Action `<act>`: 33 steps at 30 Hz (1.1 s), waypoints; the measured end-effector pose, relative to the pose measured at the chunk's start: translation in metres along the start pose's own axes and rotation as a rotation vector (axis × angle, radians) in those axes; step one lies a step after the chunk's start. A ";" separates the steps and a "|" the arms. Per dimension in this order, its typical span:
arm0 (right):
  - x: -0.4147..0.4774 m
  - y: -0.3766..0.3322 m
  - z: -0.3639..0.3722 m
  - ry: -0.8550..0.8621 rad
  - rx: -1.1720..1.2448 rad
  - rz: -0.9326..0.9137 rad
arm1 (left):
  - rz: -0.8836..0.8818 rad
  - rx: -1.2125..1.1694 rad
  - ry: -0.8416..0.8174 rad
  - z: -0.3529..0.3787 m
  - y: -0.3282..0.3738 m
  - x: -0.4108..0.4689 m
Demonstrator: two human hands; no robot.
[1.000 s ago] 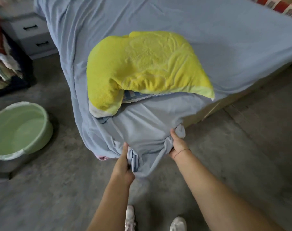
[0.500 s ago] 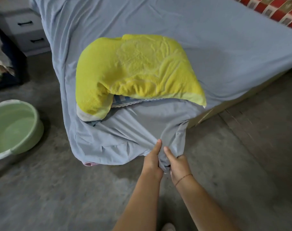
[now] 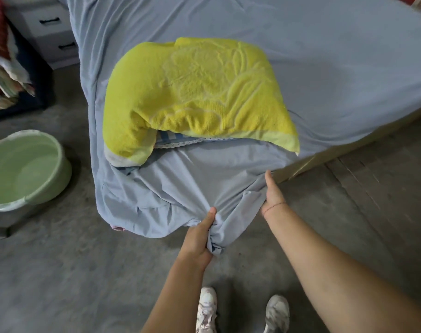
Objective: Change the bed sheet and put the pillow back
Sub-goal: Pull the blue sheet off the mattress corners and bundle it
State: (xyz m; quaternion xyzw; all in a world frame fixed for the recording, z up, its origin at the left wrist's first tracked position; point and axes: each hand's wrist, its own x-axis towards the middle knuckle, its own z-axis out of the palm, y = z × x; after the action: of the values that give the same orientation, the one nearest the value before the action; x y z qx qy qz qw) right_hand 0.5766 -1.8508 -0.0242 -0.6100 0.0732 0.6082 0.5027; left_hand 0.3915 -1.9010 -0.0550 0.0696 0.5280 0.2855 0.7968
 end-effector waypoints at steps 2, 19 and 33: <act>0.005 -0.007 -0.006 -0.006 -0.043 0.000 | 0.023 -0.057 0.055 0.001 -0.002 0.000; -0.021 -0.016 -0.104 -0.149 -0.317 -0.221 | 0.026 -0.456 -0.033 0.175 -0.052 0.031; 0.067 -0.131 -0.094 -0.126 0.222 0.014 | -0.009 -0.358 -0.159 0.164 -0.044 0.039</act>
State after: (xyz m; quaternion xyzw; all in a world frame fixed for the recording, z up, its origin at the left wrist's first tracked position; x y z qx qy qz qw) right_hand 0.7473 -1.8186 -0.0331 -0.5106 0.1126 0.6371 0.5663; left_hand 0.5633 -1.8857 -0.0337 -0.0532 0.4047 0.3647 0.8369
